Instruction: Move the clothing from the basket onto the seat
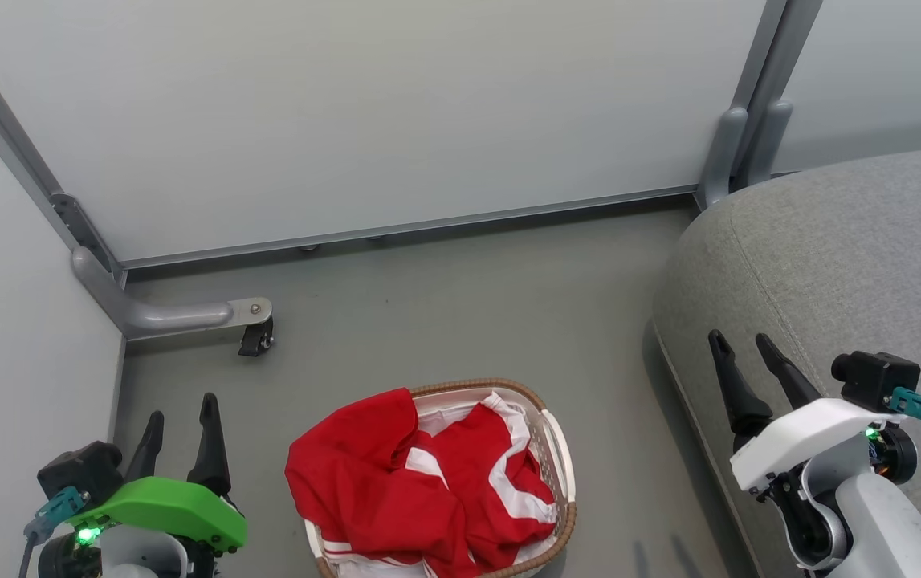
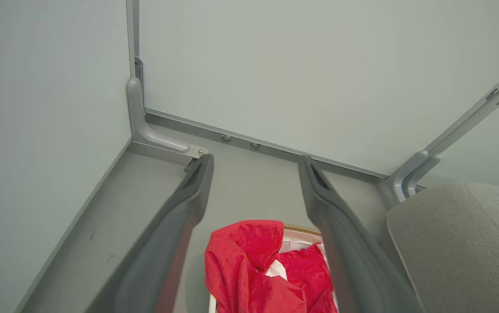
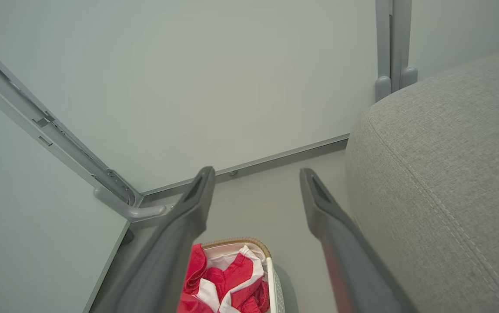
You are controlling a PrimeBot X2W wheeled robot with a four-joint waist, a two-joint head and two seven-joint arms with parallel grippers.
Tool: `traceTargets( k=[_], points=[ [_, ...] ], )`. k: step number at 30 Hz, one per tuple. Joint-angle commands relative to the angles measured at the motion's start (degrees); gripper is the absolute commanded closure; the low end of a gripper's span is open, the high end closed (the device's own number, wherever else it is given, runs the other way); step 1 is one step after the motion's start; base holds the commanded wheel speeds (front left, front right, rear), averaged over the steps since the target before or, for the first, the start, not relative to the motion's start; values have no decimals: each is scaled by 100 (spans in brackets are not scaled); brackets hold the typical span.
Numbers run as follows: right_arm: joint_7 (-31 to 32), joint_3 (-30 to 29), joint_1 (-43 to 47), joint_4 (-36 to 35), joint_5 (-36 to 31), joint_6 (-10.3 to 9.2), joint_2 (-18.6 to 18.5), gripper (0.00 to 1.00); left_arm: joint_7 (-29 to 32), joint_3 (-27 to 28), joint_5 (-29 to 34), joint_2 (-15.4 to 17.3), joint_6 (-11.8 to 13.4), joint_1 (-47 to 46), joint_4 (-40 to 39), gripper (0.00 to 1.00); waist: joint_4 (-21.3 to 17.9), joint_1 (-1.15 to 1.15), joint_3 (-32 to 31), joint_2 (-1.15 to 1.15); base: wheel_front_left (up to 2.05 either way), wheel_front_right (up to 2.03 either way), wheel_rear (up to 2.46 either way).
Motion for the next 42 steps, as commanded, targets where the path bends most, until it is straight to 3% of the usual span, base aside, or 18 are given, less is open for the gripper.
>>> traceTargets(
  k=[1, 42],
  points=[
    [-72, 10, -154, -24, -201, 1, -52, 0, -63, -14, 182, 69, 28, -148, -12, 0, -1, 0, 0, 0, 0, 0, 0],
    [-612, -98, 63, 126, -2464, 1, 177, 0, -598, 426, 2266, -149, -25, 74, 343, 0, -38, 0, 27, 0, 0, 0, 0]
  ],
)
